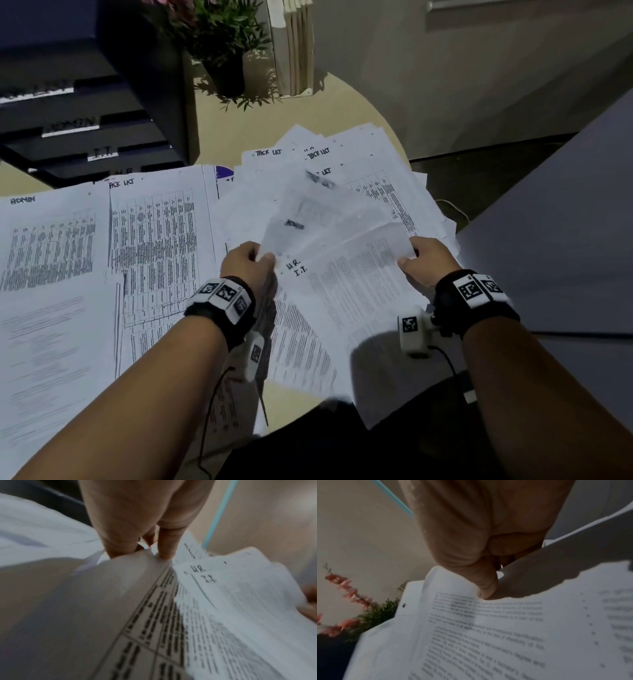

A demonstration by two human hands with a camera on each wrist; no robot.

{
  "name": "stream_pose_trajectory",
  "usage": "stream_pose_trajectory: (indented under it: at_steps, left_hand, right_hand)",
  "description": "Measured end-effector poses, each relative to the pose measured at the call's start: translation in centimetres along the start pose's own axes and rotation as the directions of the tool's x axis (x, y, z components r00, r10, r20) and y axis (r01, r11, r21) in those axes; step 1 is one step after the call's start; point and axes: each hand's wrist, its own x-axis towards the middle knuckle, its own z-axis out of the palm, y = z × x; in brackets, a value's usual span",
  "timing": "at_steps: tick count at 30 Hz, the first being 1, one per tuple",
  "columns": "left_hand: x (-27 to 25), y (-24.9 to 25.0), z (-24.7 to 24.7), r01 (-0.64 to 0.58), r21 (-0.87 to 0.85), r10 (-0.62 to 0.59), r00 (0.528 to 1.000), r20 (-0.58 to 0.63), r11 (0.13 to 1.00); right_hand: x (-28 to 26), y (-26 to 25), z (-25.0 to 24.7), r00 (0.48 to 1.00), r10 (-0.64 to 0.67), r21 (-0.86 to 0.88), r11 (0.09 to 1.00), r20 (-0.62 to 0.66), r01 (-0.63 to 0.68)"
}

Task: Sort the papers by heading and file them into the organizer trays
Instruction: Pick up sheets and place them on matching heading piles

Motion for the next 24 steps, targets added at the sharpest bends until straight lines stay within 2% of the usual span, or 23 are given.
stream_pose_trajectory:
  at_steps: [3, 7, 10, 17, 20, 22, 24]
  left_hand:
    - [0.5, -0.3, -0.9, 0.08, -0.148, -0.094, 0.992, -0.09, 0.986]
    - [0.3, -0.6, -1.0, 0.139, -0.206, -0.153, 0.987, -0.054, 0.969]
    - [-0.3, -0.7, -0.7, 0.191, -0.222, -0.198, 0.98, -0.01, 0.956]
    - [-1.6, -0.9, -0.4, 0.042, -0.16, -0.042, 0.999, 0.003, 0.986]
    - [-1.9, -1.1, -0.7, 0.01, -0.21, -0.008, 1.0, 0.013, 0.978]
    - [-2.1, -1.1, -1.1, -0.023, -0.171, 0.02, 1.0, -0.017, 0.985]
    - [-2.2, -1.0, -1.5, -0.037, -0.158, 0.025, 0.997, -0.073, 0.987]
  right_hand:
    - [0.1, 0.1, -0.3, 0.998, 0.019, 0.12, 0.993, -0.06, -0.012]
    - [0.3, -0.4, 0.6, 0.989, 0.092, 0.332, 0.942, -0.112, -0.05]
    - [0.5, -1.2, 1.6, 0.983, 0.124, 0.377, 0.924, -0.131, -0.066]
    - [0.6, -2.4, 3.1, 0.98, 0.141, 0.443, 0.894, -0.139, -0.066]
    - [0.8, -2.8, 2.9, 0.981, 0.104, 0.358, 0.933, -0.166, -0.038]
    - [0.9, -2.8, 2.6, 0.971, 0.106, 0.289, 0.956, -0.216, -0.04]
    - [1.2, -2.4, 2.4, 0.966, 0.138, 0.365, 0.93, -0.218, -0.051]
